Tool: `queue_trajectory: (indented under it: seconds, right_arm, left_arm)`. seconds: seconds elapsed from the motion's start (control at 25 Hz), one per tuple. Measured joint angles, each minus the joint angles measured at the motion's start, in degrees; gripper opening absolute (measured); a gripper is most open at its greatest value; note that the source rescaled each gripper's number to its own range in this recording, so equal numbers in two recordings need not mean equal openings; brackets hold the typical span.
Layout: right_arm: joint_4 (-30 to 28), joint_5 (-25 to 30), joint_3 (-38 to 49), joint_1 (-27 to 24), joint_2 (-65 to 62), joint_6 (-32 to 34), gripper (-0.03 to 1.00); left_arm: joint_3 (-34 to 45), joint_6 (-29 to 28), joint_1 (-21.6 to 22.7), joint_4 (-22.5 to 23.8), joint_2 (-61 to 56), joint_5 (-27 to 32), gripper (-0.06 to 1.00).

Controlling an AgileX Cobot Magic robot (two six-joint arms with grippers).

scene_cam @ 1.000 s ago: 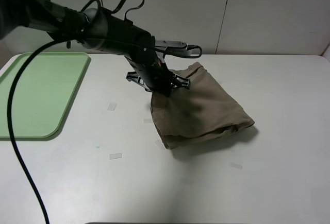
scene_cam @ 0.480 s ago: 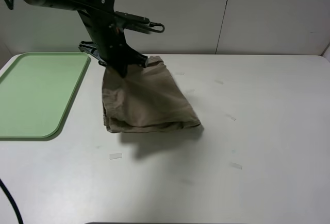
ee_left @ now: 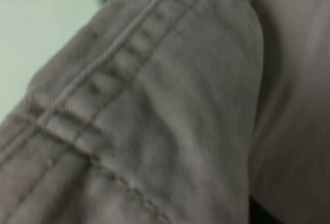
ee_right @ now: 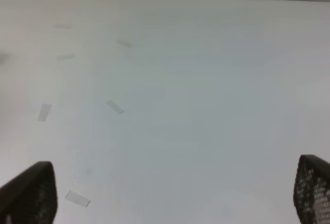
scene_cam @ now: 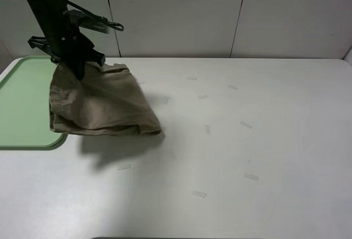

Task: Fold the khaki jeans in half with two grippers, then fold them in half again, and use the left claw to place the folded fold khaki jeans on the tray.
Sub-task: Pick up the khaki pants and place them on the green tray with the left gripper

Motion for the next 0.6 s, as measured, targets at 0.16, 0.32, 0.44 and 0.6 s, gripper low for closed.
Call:
queue_trajectory:
  seconds: [0.16, 0.32, 0.44, 0.6]
  right_arm:
    - [0.0, 0.0, 0.0, 0.0, 0.0, 0.0, 1.0]
    - [0.0, 0.0, 0.0, 0.0, 0.0, 0.0, 1.0]
    - [0.0, 0.0, 0.0, 0.0, 0.0, 0.0, 1.0]
    - [0.0, 0.0, 0.0, 0.0, 0.0, 0.0, 1.0]
  left_arm:
    - [0.0, 2.7, 5.4, -0.1, 0.0, -0.6, 0.15]
    - [0.1, 3.4, 11.6, -0.1, 0.5, -4.9, 0.15]
    - [0.1, 3.5, 15.6, 0.0, 1.8, -7.5, 0.15]
    - [0.2, 4.5, 19.2, 0.0, 3.6, -8.9, 0.15]
